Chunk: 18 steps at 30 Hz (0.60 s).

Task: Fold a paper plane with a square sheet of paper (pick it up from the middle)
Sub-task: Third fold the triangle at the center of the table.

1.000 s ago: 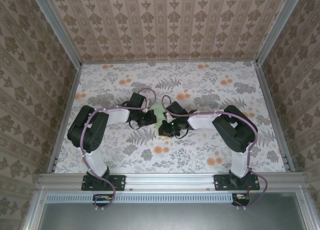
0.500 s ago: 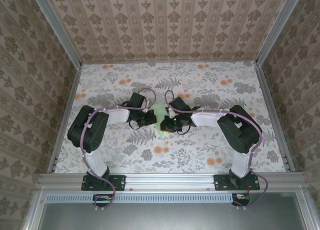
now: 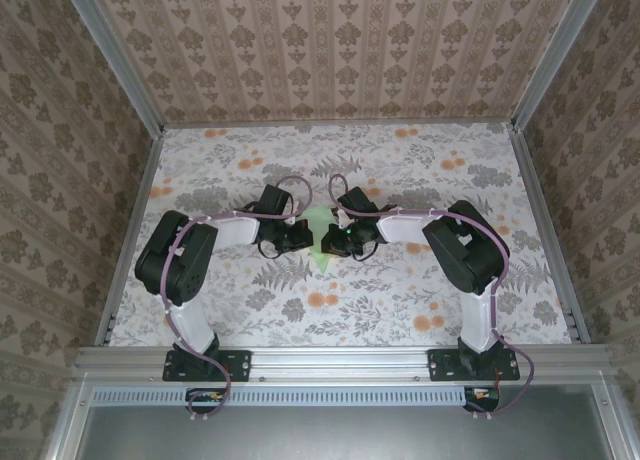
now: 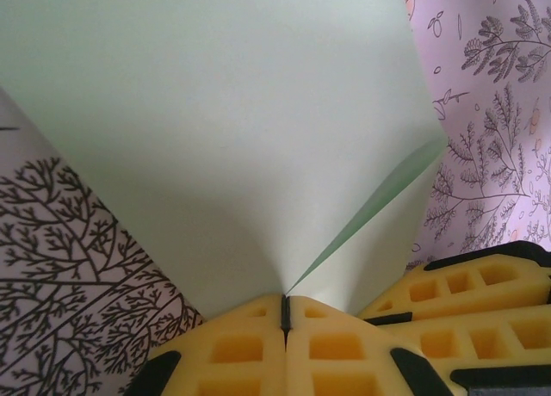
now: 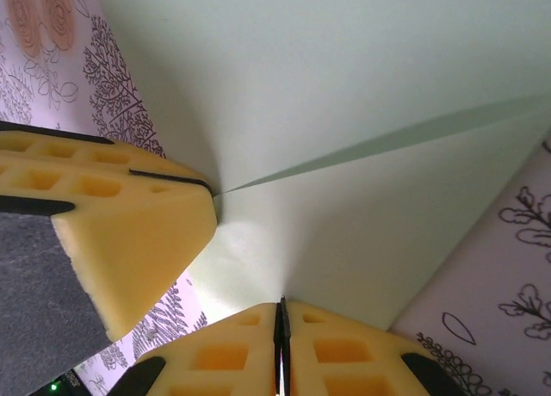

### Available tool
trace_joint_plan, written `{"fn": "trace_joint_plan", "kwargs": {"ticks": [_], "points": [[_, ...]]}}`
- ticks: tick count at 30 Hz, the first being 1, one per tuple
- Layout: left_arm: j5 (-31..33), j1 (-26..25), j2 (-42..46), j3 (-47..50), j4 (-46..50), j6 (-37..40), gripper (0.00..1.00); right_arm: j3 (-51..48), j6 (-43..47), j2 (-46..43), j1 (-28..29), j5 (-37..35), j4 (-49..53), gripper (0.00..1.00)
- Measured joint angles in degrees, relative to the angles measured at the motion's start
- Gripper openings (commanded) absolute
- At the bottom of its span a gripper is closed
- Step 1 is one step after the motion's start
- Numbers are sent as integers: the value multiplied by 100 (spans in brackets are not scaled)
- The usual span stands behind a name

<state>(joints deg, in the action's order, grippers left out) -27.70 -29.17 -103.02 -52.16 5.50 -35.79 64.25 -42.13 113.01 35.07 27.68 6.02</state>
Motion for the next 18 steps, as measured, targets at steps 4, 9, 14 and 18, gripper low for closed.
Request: {"fn": "trace_joint_plan", "kwargs": {"ticks": [4, 9, 14, 18], "points": [[267, -2, 214, 4, 247, -22, 29, -4, -9, 24, 7, 0, -76, 13], [577, 17, 710, 234, 330, -129, 30, -24, -136, 24, 7, 0, -122, 12], [627, -72, 1130, 697, 256, -409, 17, -181, -459, -7, 9, 2, -385, 12], [498, -286, 1351, 1073, -7, -691, 11, -387, -789, -70, 20, 0, -726, 12]]}}
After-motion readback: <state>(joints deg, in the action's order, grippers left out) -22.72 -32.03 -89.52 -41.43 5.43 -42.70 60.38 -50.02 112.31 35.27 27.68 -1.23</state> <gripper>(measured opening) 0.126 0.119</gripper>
